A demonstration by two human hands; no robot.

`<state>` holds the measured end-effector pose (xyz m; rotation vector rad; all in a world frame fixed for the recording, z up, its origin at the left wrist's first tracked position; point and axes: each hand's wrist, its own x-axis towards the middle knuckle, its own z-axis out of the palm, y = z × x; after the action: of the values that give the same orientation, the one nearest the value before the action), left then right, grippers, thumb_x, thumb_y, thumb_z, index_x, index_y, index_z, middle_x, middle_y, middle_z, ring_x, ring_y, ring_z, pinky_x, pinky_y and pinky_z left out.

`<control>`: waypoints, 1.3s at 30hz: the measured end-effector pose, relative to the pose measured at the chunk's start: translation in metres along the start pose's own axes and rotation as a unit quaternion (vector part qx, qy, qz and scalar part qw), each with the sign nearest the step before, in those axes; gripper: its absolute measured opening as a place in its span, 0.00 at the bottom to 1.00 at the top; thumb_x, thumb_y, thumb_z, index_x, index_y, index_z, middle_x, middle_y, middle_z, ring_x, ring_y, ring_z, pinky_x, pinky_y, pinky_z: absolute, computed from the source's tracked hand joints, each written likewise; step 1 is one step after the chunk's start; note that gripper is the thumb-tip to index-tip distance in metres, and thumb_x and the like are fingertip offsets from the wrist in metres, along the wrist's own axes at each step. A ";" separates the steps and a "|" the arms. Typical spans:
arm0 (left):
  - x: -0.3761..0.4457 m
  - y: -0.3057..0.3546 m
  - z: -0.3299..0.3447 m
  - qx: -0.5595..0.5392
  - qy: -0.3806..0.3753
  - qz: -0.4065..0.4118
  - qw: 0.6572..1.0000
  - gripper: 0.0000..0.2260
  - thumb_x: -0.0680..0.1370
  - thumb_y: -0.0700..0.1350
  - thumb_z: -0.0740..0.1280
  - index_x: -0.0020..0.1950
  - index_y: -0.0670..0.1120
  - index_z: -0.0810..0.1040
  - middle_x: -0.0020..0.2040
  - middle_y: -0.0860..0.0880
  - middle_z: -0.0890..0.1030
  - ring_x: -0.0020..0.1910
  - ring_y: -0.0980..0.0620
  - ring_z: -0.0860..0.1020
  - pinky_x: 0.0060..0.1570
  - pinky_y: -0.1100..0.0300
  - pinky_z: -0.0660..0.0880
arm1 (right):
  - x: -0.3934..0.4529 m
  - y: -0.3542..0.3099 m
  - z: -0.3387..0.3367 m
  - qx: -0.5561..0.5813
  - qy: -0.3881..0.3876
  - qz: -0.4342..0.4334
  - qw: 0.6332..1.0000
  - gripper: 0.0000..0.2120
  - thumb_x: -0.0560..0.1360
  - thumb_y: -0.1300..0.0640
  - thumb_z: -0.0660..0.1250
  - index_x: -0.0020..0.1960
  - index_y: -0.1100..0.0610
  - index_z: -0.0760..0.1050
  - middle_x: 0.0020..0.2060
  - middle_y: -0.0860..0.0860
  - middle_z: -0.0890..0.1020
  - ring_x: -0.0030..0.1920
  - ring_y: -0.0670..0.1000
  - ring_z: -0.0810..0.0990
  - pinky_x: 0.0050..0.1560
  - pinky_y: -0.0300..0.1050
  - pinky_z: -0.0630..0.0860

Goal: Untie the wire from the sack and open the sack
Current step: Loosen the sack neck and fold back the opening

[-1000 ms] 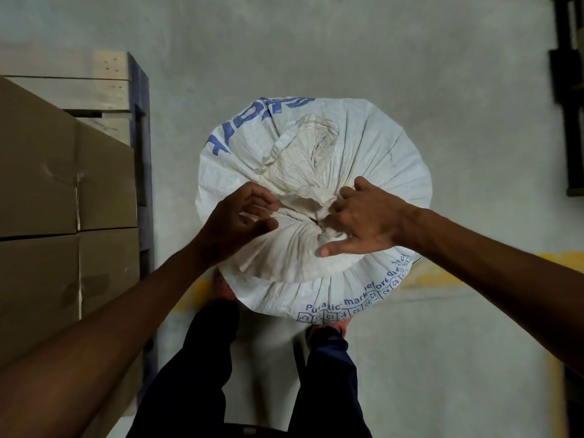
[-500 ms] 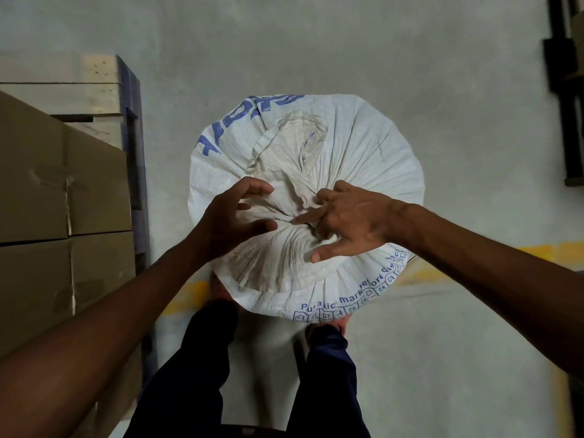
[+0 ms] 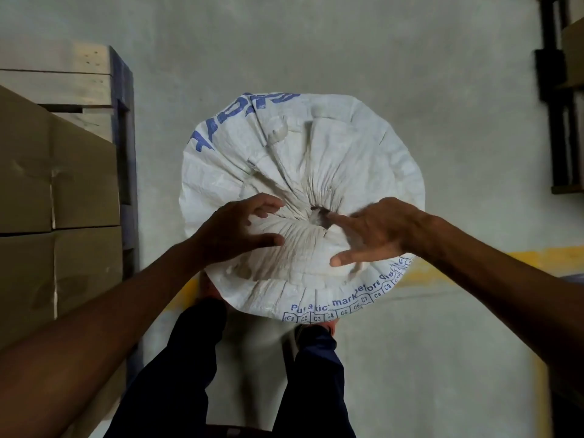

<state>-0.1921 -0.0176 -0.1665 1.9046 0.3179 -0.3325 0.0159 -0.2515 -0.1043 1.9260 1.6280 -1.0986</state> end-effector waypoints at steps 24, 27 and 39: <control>0.046 0.007 0.052 0.463 -0.158 0.200 0.849 0.42 0.70 0.84 0.49 0.61 0.55 0.83 0.51 0.55 0.84 0.57 0.50 0.79 0.54 0.55 0.66 | -0.005 -0.011 0.072 -0.122 0.140 -0.016 0.983 0.50 0.74 0.18 0.39 0.64 0.58 0.74 0.42 0.55 0.84 0.38 0.58 0.81 0.58 0.56 0.72; 0.050 0.009 0.050 0.457 -0.134 0.223 0.850 0.37 0.70 0.84 0.51 0.44 0.54 0.82 0.42 0.56 0.79 0.49 0.52 0.78 0.47 0.57 0.64 | -0.005 -0.011 0.074 -0.123 0.131 -0.036 0.983 0.43 0.74 0.18 0.41 0.46 0.52 0.77 0.40 0.53 0.81 0.38 0.56 0.77 0.57 0.56 0.71; 0.043 0.024 0.041 0.451 -0.212 0.302 0.813 0.41 0.71 0.84 0.46 0.49 0.54 0.83 0.39 0.53 0.83 0.50 0.48 0.83 0.67 0.57 0.66 | -0.022 0.000 0.096 -0.140 0.147 -0.148 0.968 0.45 0.76 0.21 0.50 0.57 0.59 0.83 0.47 0.59 0.87 0.67 0.62 0.80 0.84 0.62 0.46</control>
<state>-0.1469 -0.0613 -0.1762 2.6219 -0.9019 -0.5104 -0.0141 -0.3348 -0.1469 1.7615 2.1565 -0.6515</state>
